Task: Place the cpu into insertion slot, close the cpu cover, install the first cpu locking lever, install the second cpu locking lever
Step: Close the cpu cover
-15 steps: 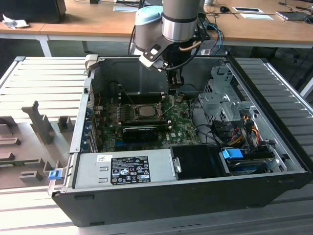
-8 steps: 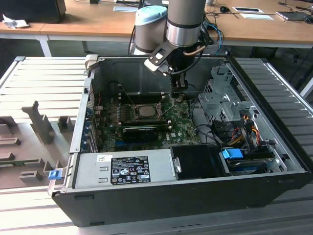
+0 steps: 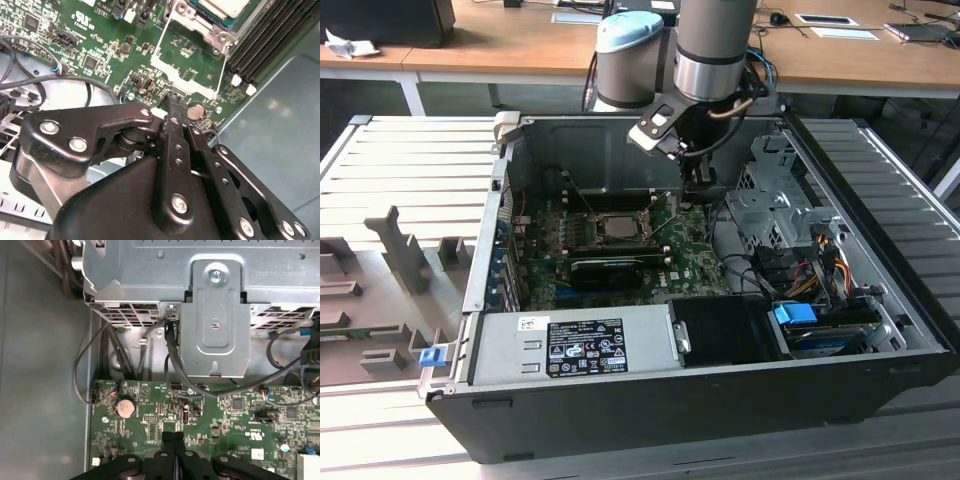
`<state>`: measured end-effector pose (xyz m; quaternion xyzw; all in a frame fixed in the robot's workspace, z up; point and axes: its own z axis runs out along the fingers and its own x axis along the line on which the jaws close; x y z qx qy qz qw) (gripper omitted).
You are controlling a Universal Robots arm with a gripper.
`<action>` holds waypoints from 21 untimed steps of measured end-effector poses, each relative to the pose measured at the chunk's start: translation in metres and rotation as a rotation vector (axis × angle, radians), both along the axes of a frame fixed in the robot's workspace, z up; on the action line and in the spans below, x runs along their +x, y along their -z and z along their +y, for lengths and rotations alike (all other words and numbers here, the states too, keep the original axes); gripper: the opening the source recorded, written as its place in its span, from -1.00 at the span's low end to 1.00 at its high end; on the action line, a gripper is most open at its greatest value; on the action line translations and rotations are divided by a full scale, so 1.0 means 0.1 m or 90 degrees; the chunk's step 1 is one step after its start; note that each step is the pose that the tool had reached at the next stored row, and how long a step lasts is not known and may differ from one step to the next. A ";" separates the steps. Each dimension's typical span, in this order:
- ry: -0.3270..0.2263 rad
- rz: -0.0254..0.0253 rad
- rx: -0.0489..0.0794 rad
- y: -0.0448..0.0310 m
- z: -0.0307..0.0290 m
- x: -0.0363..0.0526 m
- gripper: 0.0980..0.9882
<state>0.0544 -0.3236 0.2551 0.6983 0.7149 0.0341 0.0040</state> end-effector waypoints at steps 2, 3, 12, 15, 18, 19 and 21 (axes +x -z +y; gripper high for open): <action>0.000 0.0006 0.000 0.028 0.000 -0.001 -0.98; 0.000 0.0016 0.000 0.036 0.000 -0.008 -0.98; 0.000 0.0065 0.000 0.066 0.000 -0.477 -0.98; 0.000 0.0065 0.000 0.148 0.002 -0.711 -0.98; 0.000 0.0065 0.000 0.215 0.005 -0.773 -0.98; 0.000 0.0065 0.000 0.229 0.005 -0.784 -0.98; 0.000 0.0088 0.000 0.249 0.004 -0.821 -0.98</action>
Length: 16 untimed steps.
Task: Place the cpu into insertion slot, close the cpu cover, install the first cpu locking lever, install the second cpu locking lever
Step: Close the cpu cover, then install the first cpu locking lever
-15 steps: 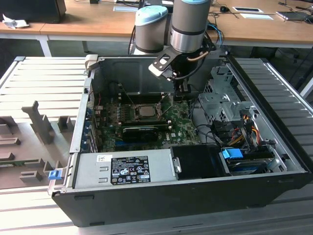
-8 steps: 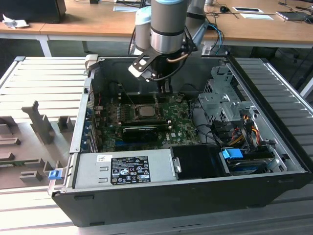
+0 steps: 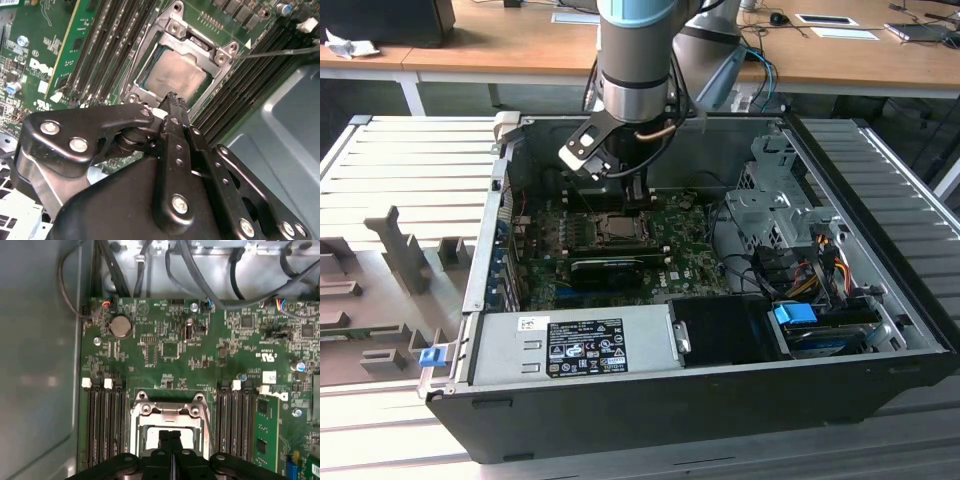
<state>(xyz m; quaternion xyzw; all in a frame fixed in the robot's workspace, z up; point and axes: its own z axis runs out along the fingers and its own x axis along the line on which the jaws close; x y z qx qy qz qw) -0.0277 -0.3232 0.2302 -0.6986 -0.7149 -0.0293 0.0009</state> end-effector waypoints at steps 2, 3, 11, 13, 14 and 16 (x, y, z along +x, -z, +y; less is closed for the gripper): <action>0.000 0.0004 0.000 0.002 0.000 -0.011 -0.98; 0.000 0.0004 0.000 0.003 0.001 -0.023 -0.98; 0.000 0.0003 0.000 0.004 0.001 -0.110 -0.98; 0.000 0.0004 0.000 0.003 0.001 -0.126 -0.98; 0.000 0.0004 0.000 -0.006 0.000 -0.127 -0.98; 0.000 0.0004 0.000 -0.053 0.001 -0.127 -0.98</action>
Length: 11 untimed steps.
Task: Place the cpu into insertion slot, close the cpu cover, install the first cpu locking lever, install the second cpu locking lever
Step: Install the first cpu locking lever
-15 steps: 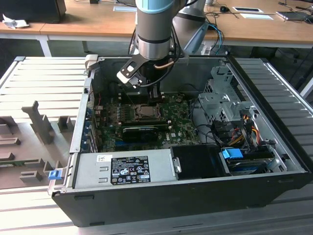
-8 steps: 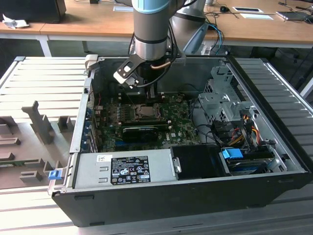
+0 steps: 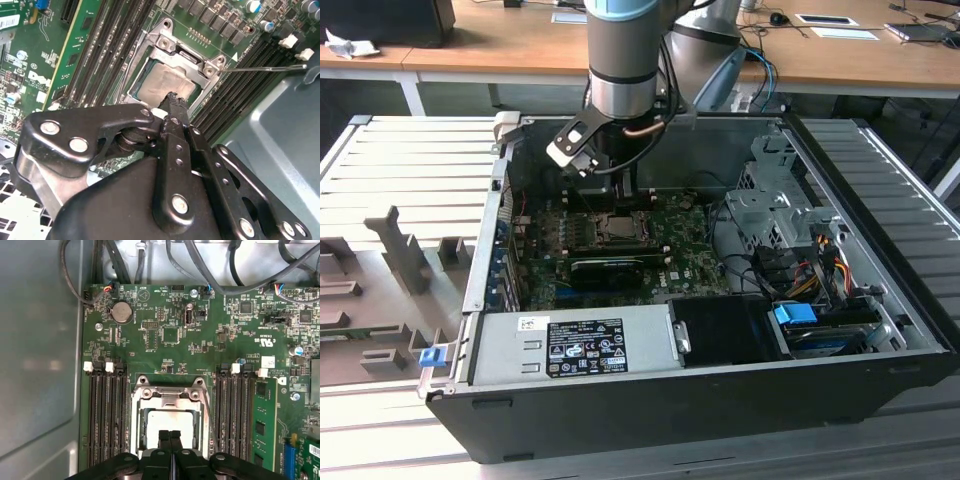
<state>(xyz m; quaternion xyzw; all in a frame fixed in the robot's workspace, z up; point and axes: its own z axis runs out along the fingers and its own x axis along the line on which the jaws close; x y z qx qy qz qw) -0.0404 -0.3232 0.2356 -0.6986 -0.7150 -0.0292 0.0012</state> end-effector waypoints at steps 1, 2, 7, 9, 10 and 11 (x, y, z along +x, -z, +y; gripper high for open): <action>0.000 0.0000 0.000 -0.010 0.000 0.000 -0.98; 0.000 0.0000 0.000 -0.020 -0.001 -0.001 -0.98; 0.000 0.0000 0.000 -0.074 -0.001 -0.001 -0.98; 0.000 0.0000 0.000 -0.129 -0.001 -0.001 -0.98; 0.000 0.0000 0.000 -0.149 -0.001 -0.001 -0.98; 0.000 0.0000 0.000 -0.170 -0.001 -0.001 -0.98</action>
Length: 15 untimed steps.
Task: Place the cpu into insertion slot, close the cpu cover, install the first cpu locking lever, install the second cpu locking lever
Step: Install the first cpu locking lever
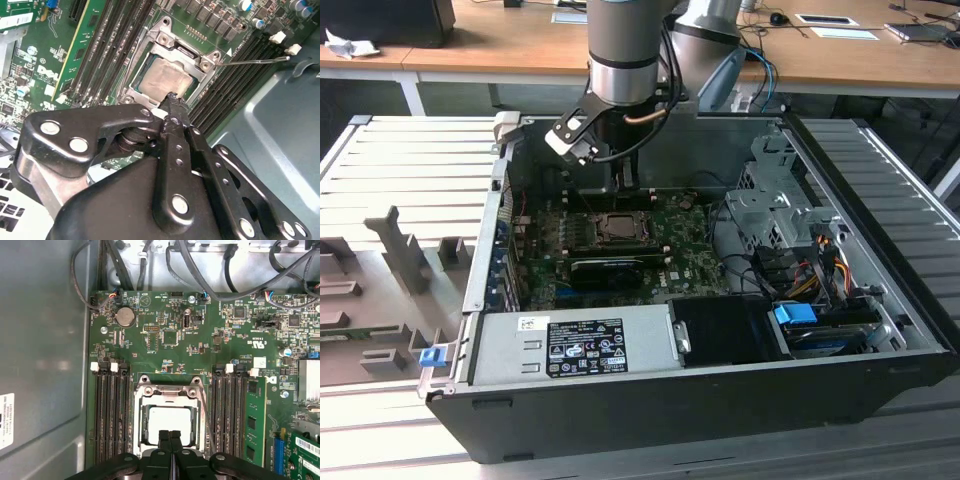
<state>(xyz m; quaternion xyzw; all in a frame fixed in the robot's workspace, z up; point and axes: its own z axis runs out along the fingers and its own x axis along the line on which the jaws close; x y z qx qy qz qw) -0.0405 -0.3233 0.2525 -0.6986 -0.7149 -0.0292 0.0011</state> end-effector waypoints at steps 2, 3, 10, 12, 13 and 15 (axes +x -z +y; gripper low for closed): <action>0.000 0.0000 0.000 -0.018 0.000 0.000 -0.98; 0.000 0.0000 0.000 -0.040 0.000 0.000 -0.98; 0.000 0.0000 0.000 -0.234 0.001 0.000 -0.98; -0.007 0.0001 -0.001 -0.232 0.001 0.000 -0.98; -0.014 0.0001 -0.001 -0.232 0.001 0.000 -0.98; -0.042 0.0000 -0.001 -0.231 0.001 0.000 -0.98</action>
